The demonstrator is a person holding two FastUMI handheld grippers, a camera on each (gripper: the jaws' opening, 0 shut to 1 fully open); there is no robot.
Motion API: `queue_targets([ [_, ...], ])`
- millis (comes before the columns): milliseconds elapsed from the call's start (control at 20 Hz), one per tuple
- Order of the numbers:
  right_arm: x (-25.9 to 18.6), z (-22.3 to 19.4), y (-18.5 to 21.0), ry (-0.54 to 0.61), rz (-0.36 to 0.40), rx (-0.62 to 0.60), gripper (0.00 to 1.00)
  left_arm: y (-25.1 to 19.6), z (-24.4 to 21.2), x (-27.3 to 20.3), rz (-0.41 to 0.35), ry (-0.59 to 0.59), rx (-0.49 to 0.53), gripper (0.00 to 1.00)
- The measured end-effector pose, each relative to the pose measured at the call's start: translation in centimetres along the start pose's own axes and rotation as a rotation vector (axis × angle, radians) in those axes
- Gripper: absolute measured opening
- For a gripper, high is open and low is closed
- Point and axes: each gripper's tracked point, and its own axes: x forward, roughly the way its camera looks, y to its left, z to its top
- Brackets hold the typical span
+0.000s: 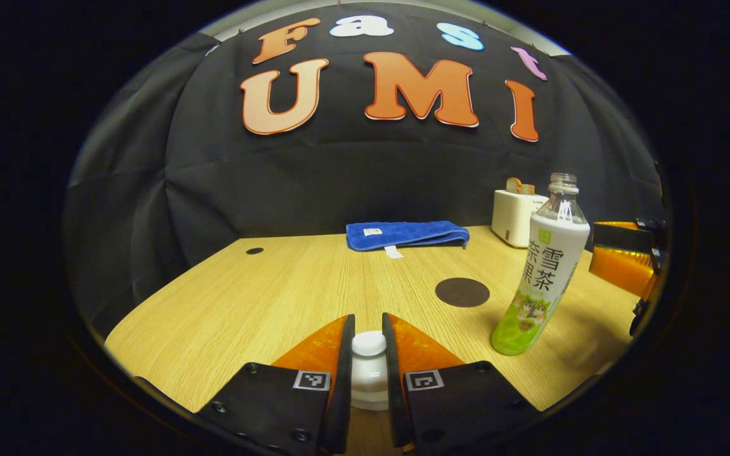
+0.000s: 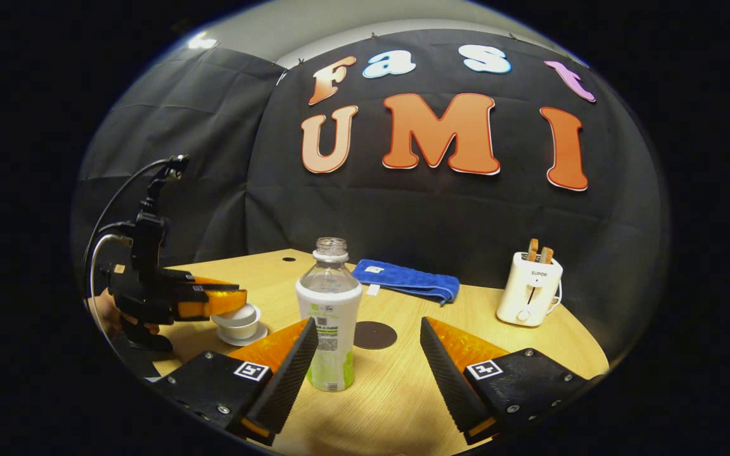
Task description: Open the teacup lid with one hand, grasp the water bottle and pour water into the teacup with the other hand; after pouring, place the water bottle on the coaster and then close the teacup lid.
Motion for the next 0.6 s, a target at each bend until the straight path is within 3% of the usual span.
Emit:
queue_targets([
  [350,2.1,-2.2,2.2,0.066,0.049,-0.013,0.97,2.8,3.2,-0.7,0.059,-0.084,-0.003,0.29],
  [600,4.0,-3.8,3.5,0.108,0.070,0.030,0.97,5.7,3.1,-0.8,0.125,-0.092,-0.025,0.29],
])
